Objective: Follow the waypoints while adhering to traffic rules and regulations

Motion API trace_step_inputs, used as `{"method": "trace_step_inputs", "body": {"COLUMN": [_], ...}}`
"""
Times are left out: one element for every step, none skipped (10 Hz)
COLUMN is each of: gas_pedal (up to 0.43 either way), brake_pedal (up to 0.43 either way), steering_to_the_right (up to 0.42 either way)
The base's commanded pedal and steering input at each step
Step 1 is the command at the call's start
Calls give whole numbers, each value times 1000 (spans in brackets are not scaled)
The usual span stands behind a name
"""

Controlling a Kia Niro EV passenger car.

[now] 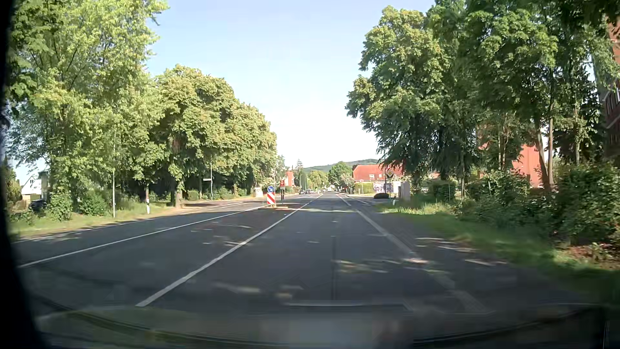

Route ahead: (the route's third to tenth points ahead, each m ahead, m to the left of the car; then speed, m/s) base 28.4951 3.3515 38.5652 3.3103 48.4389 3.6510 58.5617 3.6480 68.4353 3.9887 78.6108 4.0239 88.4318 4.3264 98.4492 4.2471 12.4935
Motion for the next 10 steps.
{"method": "trace_step_inputs", "body": {"gas_pedal": [138, 138, 138, 138, 138, 138, 138, 138, 138, 138], "brake_pedal": [6, 6, 6, 6, 6, 6, 6, 6, 6, 6], "steering_to_the_right": [-1, -2, -2, -2, -2, -3, -4, -4, -4, -4]}}
